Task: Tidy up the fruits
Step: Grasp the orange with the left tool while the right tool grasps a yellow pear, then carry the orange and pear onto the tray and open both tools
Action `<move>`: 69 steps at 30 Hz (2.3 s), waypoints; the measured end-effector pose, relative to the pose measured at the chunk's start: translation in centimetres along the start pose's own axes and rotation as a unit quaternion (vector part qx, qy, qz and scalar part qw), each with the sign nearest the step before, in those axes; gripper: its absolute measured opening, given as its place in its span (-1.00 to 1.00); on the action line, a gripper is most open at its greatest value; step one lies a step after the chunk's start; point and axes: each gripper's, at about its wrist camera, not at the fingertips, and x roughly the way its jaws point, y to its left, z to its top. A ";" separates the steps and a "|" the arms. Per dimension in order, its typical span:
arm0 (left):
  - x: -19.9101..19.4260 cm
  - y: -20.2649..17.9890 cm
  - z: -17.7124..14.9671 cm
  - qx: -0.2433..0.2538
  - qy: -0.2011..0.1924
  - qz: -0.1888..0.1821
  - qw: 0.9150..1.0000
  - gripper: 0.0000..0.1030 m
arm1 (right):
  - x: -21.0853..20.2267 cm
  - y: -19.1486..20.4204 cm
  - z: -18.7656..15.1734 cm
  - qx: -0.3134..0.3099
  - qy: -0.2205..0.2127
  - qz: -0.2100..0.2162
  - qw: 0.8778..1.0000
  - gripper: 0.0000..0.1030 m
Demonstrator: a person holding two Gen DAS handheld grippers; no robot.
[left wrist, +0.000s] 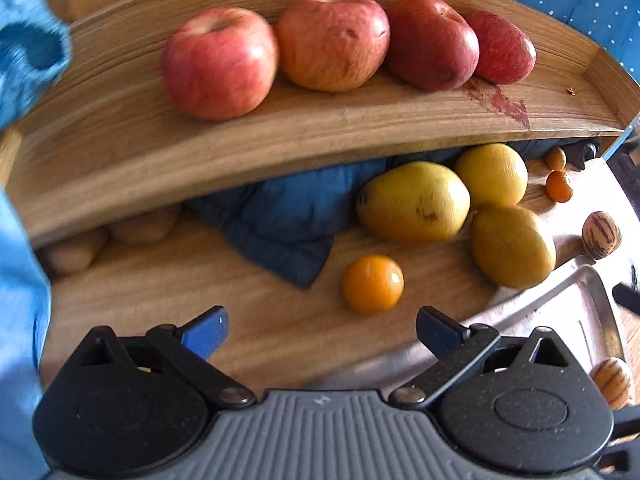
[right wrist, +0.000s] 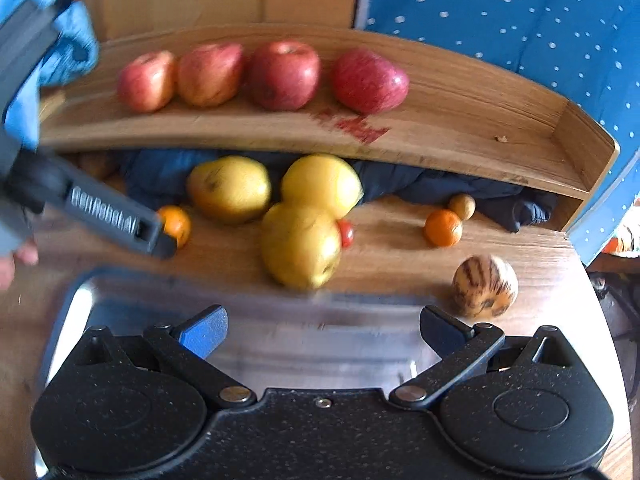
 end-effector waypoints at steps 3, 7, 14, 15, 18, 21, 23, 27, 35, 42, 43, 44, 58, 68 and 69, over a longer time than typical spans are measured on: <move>0.9 0.0 0.5 0.017 0.002 -0.006 1.000 0.98 | 0.7 -1.2 1.1 0.044 0.000 0.006 0.999 0.98; 1.8 -0.1 0.6 0.025 0.007 -0.024 0.999 0.98 | 1.7 -1.9 2.1 0.075 0.008 0.010 0.997 0.98; 2.3 -0.7 0.7 0.047 -0.010 -0.029 0.998 0.99 | 4.2 -1.9 3.7 0.098 0.034 0.036 0.994 0.98; 2.5 -0.7 0.8 0.046 -0.013 -0.023 0.999 0.99 | 4.4 -1.8 3.9 0.097 0.036 0.038 0.994 0.98; 2.9 -0.7 1.0 0.049 -0.022 -0.024 0.998 0.99 | 4.8 -1.6 4.2 0.094 0.037 0.043 0.994 0.98; 3.2 -0.5 1.2 0.054 -0.026 -0.026 0.998 0.99 | 5.1 -1.6 4.5 0.097 0.039 0.052 0.993 0.97; 3.2 -0.3 1.1 0.058 -0.029 -0.028 0.997 0.99 | 5.2 -1.7 4.6 0.107 0.040 0.060 0.992 0.93; 3.1 -0.2 0.6 0.062 -0.033 -0.033 0.997 0.99 | 5.5 -1.9 4.7 0.121 0.047 0.064 0.989 0.84; 2.4 -0.4 -1.1 0.080 -0.053 -0.053 0.994 0.86 | 6.4 -0.9 5.1 0.114 0.056 0.061 0.990 0.67; 2.2 -1.0 -1.0 0.100 -0.064 -0.063 0.991 0.52 | 6.8 0.0 5.1 0.107 0.060 0.057 0.991 0.36; 1.7 -1.5 -0.9 0.100 -0.065 -0.063 0.991 0.46 | 6.8 0.1 5.1 0.107 0.062 0.056 0.991 0.32; 1.6 -1.3 -1.0 0.099 -0.067 -0.062 0.991 0.38 | 6.9 0.2 5.0 0.107 0.066 0.053 0.991 0.28; 0.7 -1.2 -1.5 0.101 -0.065 -0.080 0.990 0.01 | 7.0 -0.1 4.8 0.110 0.064 0.052 0.991 0.19; 1.0 -1.2 -1.5 0.105 -0.070 -0.066 0.990 -0.27 | 6.1 -0.7 3.8 0.132 0.039 0.066 0.988 0.17; 0.8 -1.3 -1.6 0.105 -0.069 -0.065 0.990 -0.27 | 5.8 -0.9 3.6 0.142 0.035 0.075 0.986 0.17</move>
